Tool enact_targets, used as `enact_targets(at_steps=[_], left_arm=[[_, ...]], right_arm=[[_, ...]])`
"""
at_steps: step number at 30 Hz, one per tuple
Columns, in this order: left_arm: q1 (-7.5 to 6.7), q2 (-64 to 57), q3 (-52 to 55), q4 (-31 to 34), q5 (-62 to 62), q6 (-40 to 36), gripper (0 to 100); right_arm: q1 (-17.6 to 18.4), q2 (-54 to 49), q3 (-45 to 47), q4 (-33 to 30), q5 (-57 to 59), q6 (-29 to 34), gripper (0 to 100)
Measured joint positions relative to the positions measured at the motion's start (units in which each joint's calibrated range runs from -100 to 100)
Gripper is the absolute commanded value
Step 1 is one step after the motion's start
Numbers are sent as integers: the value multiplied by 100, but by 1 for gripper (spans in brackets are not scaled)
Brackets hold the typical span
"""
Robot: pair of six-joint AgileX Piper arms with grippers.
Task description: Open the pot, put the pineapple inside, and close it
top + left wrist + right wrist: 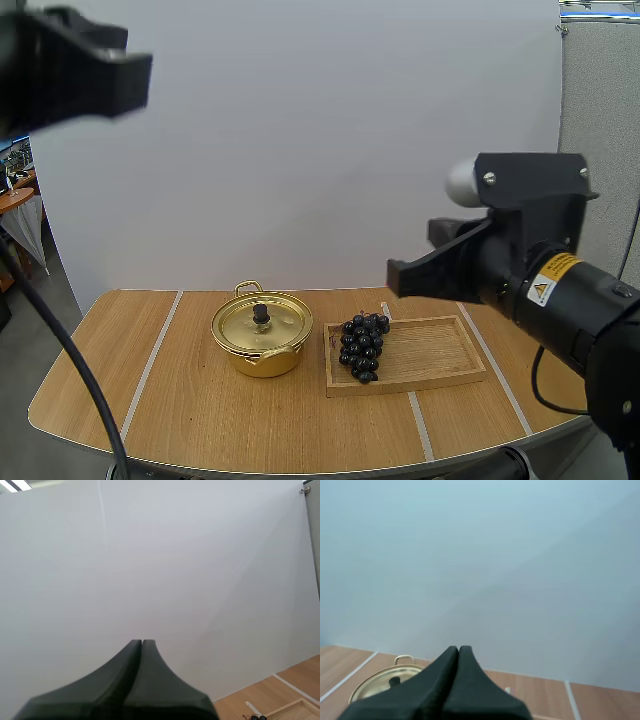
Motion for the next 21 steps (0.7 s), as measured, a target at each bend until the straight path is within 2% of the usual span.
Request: enact_targets(at_steps=[6,12,16,21], left_arm=[[9,-436,1114,10,-490,-196,0],[213,-881,1977,51,-1126,-360,0],[320,-1335,2590,51,-1841,-447,0],[335,-1528,3271,-8,-2553,-469,0]], right_arm=[[-366,-231,0,-26,-587,0,0],[-633,-231,0,344,-688,27,0],[-713,-231,66,514,-831,27,0],[-723,-237,473,525,-1170,27,0]])
